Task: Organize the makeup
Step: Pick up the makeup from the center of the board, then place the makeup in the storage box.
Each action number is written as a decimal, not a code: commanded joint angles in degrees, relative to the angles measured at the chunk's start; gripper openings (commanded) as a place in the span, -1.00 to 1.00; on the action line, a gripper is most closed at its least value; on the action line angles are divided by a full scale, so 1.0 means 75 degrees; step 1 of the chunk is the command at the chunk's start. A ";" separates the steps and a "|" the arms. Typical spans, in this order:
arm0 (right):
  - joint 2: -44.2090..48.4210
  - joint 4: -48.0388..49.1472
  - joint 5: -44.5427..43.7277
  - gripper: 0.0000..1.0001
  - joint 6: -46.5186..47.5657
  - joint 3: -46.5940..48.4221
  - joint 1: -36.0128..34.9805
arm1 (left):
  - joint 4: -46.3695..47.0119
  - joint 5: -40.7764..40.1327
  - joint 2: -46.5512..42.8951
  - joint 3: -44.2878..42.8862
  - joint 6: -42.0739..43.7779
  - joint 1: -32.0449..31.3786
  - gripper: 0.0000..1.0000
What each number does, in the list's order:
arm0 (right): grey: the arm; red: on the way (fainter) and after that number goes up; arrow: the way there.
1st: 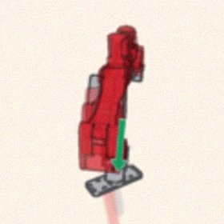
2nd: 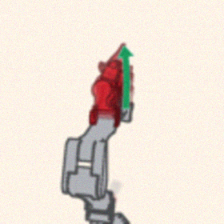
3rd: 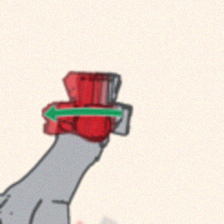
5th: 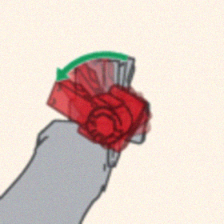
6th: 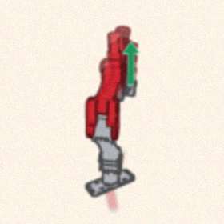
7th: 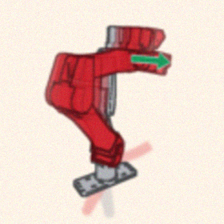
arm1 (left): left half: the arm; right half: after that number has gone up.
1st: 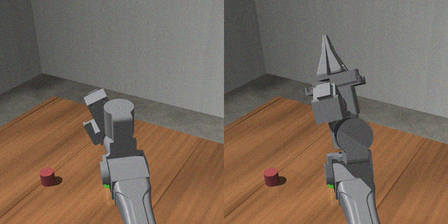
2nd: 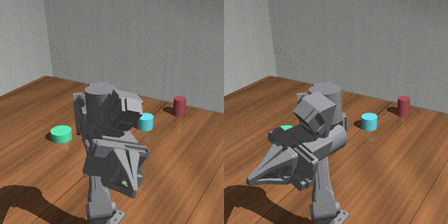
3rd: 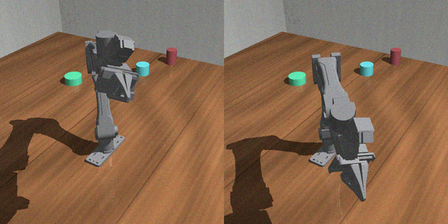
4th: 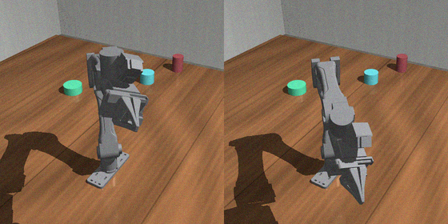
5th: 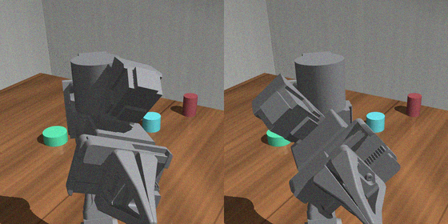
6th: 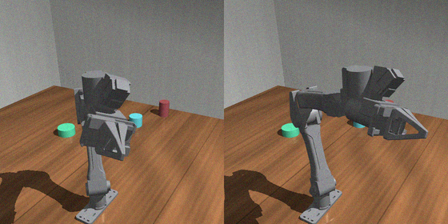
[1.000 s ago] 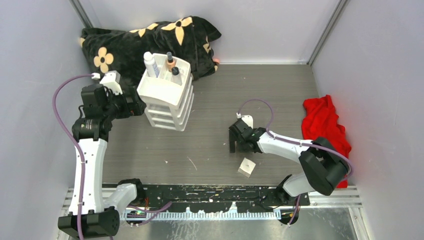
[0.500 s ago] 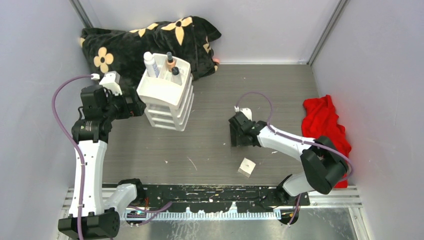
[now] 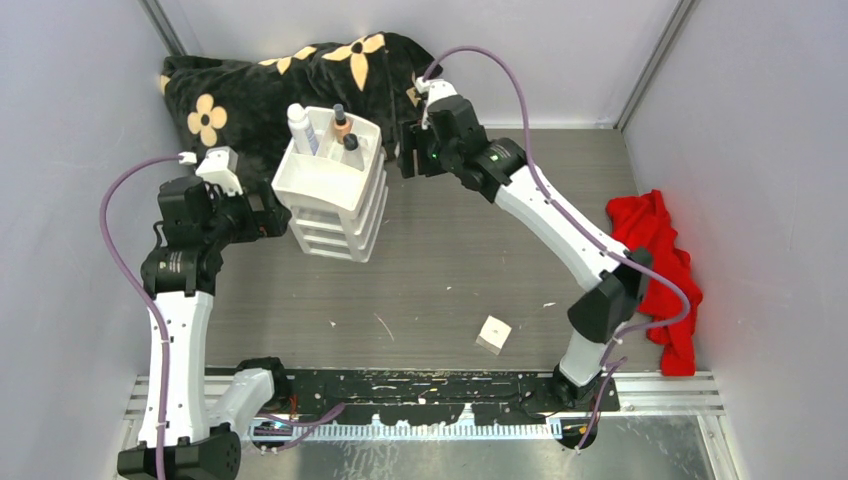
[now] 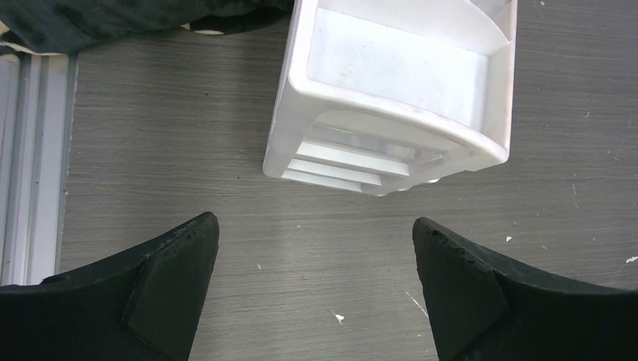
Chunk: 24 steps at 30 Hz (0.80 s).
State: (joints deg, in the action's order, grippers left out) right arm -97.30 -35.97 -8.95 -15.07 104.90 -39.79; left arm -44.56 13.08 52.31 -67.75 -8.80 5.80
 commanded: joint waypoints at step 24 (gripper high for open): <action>-0.1944 -0.1610 0.0510 -0.98 0.0875 0.3495 -0.1398 | 0.0179 0.0256 -0.0233 0.0090 -0.0032 0.0058 0.99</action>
State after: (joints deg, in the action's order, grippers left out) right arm -108.55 -46.15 -5.78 -10.17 123.42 -49.67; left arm -44.58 13.56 51.37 -66.28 -8.80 5.80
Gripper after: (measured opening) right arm 0.704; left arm 0.994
